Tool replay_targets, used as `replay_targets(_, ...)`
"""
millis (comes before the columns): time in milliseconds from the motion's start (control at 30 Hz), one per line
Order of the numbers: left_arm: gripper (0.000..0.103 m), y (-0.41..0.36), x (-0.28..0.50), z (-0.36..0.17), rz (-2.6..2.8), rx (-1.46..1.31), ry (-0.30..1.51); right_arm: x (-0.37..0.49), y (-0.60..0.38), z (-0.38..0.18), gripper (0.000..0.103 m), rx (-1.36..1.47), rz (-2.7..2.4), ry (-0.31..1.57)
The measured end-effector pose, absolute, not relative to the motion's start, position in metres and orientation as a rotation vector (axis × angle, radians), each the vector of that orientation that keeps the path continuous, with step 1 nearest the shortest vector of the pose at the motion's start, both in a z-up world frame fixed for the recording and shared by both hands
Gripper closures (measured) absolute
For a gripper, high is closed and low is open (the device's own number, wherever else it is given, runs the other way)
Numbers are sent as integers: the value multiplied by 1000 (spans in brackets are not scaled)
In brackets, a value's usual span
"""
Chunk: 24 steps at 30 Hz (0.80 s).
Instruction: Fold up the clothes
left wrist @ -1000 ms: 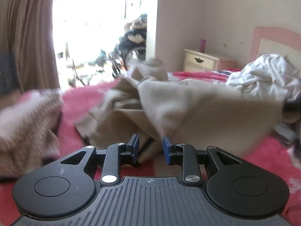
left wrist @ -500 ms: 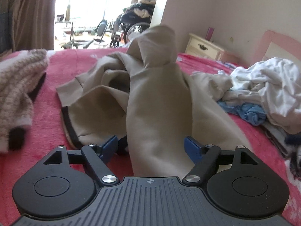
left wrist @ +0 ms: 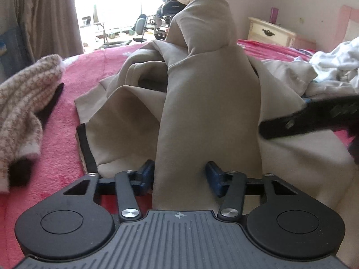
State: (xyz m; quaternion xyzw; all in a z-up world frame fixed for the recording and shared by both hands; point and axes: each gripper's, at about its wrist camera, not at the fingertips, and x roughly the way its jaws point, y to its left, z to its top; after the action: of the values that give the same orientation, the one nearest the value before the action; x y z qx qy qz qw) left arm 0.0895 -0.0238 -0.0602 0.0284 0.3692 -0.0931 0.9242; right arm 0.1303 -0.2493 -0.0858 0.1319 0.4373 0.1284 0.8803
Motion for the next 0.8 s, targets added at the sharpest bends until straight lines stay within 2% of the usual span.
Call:
replay_targets(33,64,-24,88,-61,-187,62,755,130,-248,-87,15,278,263,911)
replay_targets(67,66,-24,87,-61,-182,65,752,128,-248,-87,32,278,259,910)
replay_targets(100,69,-24,86,-61,-177,66,748,125,-248,-85,42,274,249,908)
replay_targets(133,72,-24,84,-60,-174,62,745,122,-250,-82,47,276,242,903)
replay_targets(200,76,-24,82,-56,-172,43,740,115,-257,-78,68,295,234,894)
replay_targets(300,80,-21,76,-48,-184,5,728,109,-266,-72,84,339,237,881)
replay_targets(400,83,-23,67,-36,-214,-21,710,96,-269,-62,89,364,269,865)
replay_targets(600,85,-17,34,-8,-306,-69,675,60,-265,-43,90,414,391,855)
replay_targets(633,95,-15,26,-3,-332,-72,664,53,-264,-41,90,433,415,858)
replay_targets(667,98,-13,17,3,-366,-75,655,45,-264,-39,90,453,439,861)
replay_targets(800,98,-10,-19,21,-490,-56,630,14,-259,-30,90,497,530,862)
